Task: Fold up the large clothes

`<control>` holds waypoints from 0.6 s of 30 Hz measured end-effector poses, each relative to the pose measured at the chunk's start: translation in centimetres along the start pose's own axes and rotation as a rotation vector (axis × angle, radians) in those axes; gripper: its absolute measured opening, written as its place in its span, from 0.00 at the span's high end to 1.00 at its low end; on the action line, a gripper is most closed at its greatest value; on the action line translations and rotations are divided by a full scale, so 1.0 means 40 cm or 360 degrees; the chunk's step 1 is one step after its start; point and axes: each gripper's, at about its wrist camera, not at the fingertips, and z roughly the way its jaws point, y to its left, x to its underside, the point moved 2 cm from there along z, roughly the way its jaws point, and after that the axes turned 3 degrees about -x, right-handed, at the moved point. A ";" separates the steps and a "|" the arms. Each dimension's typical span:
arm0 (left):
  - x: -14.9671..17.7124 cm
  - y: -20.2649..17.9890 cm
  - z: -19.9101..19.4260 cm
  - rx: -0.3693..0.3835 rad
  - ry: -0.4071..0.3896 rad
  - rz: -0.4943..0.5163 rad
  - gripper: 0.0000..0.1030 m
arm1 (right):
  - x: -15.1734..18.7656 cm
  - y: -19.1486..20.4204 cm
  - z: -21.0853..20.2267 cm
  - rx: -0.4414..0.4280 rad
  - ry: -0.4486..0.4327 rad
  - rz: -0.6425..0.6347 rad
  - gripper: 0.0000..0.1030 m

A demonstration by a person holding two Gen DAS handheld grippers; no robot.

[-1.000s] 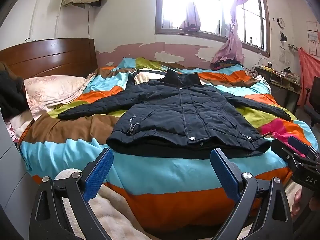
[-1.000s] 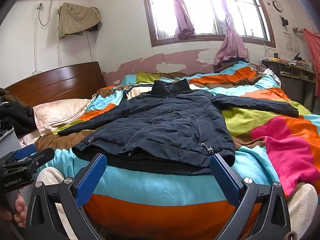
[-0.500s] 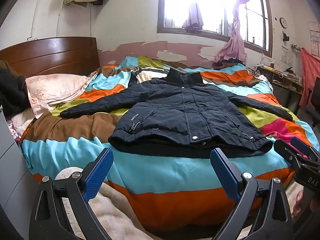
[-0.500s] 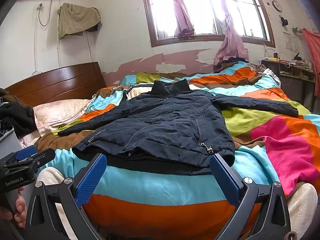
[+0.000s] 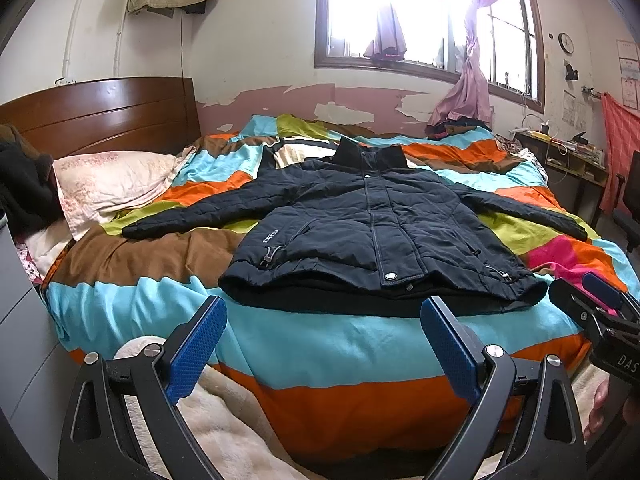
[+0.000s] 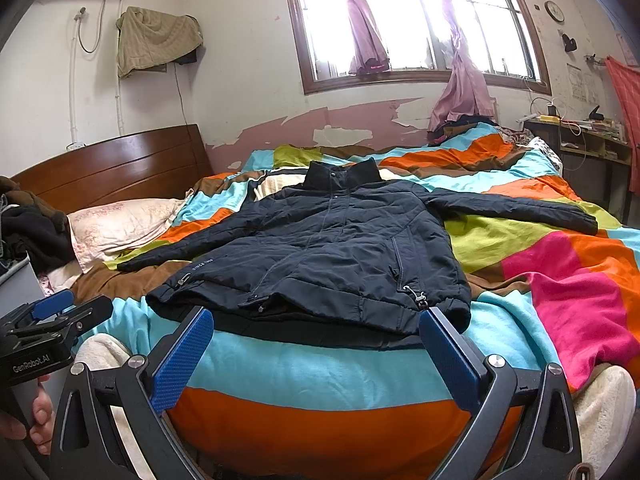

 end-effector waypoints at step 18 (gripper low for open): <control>-0.004 0.005 -0.002 -0.0009 -0.0007 -0.0004 0.08 | 0.003 -0.003 -0.006 0.0001 -0.0004 0.0002 0.00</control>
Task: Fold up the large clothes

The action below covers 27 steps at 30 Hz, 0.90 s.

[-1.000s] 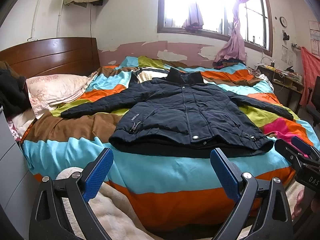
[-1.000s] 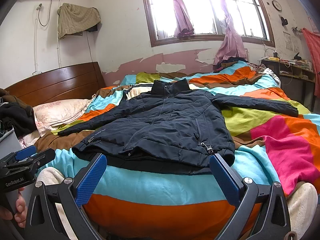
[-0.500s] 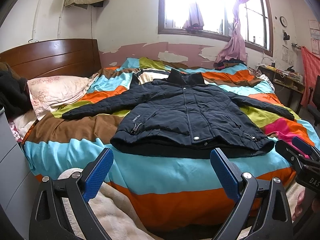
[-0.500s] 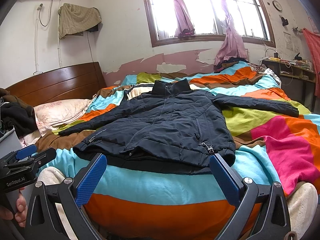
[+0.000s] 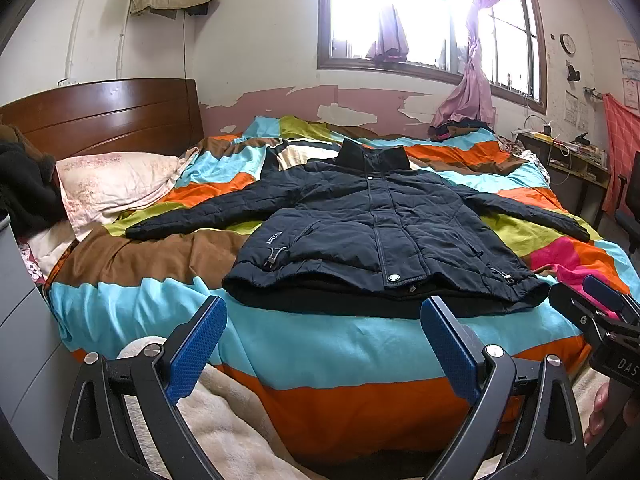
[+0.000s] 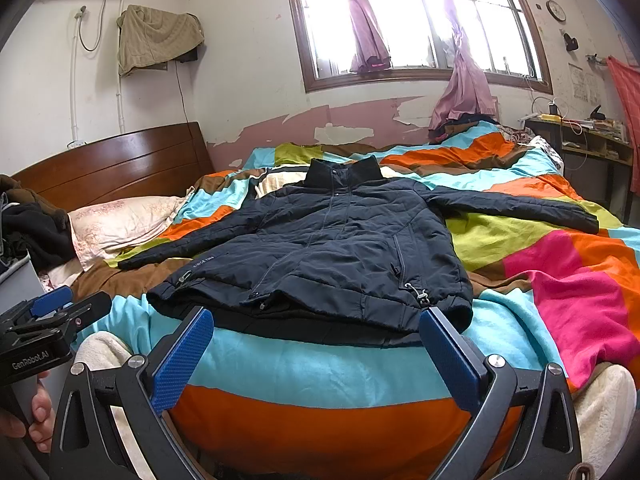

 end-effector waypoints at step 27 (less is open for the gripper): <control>0.007 0.000 0.003 0.0006 0.0004 0.0009 0.08 | 0.015 0.004 0.006 0.0022 0.0003 0.0008 0.00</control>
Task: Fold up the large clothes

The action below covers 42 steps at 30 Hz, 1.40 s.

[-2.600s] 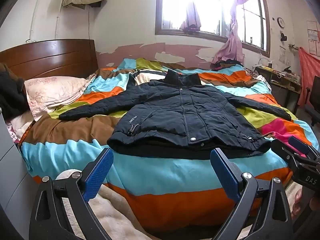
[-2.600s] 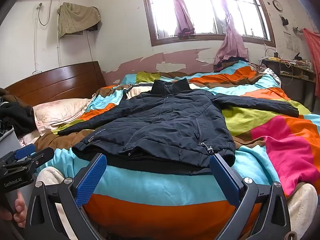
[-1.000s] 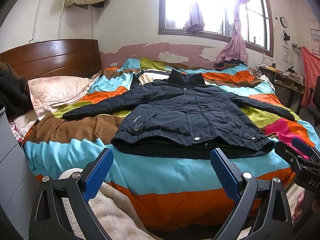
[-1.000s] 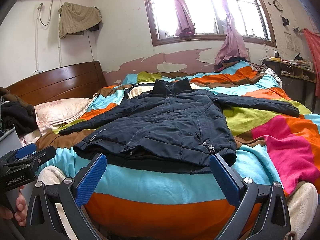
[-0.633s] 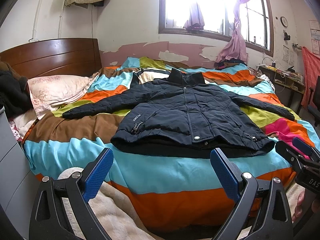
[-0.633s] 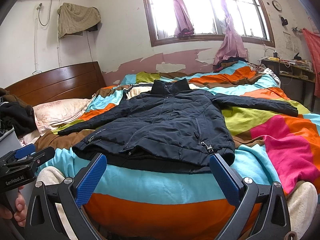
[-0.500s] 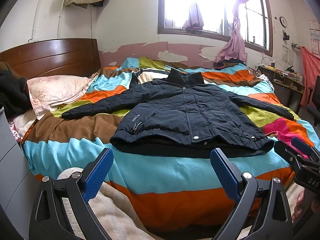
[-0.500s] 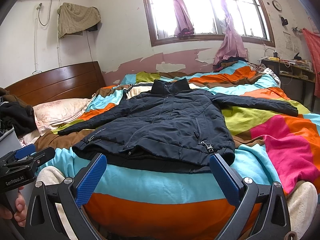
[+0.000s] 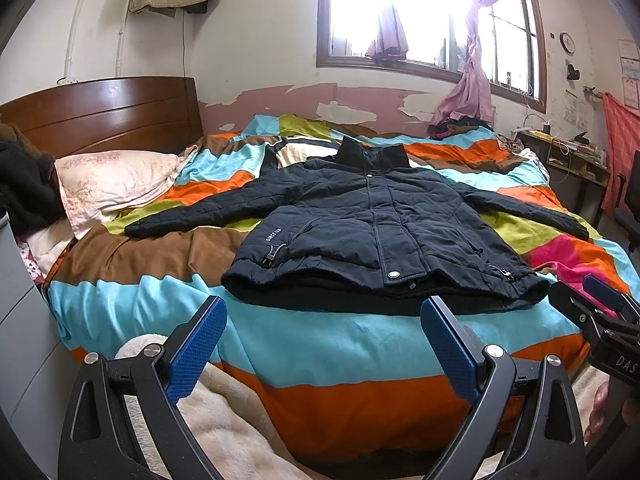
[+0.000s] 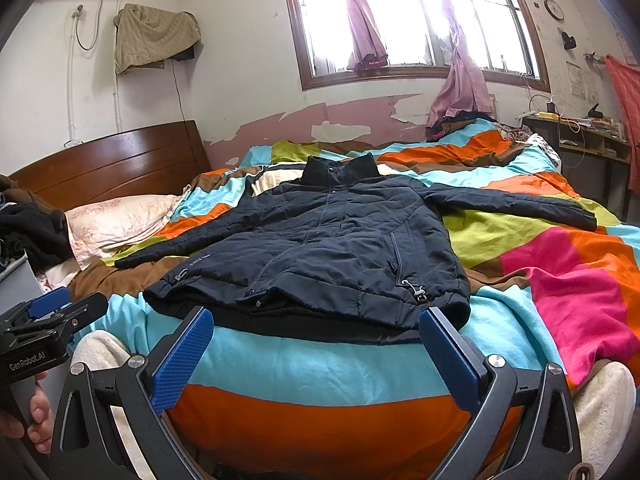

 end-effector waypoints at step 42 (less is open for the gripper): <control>-0.144 -0.075 0.321 0.0037 0.0501 -0.0121 0.08 | -0.158 -0.484 0.206 0.0312 0.0235 0.0192 0.00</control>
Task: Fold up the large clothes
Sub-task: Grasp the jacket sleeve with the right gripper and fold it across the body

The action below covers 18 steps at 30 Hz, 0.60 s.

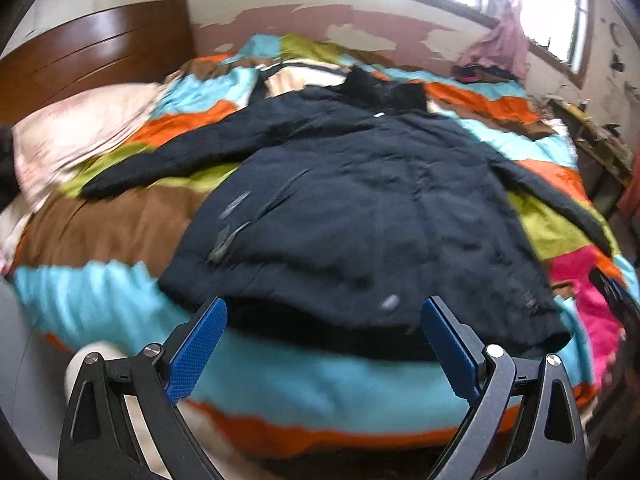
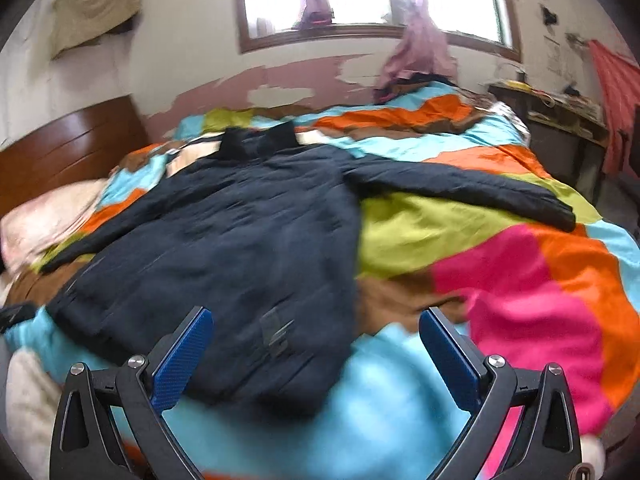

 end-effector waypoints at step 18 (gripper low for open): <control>-0.275 -0.441 0.253 0.0070 0.0150 0.0469 0.08 | -0.251 -0.575 0.339 0.0289 0.0080 0.1020 0.00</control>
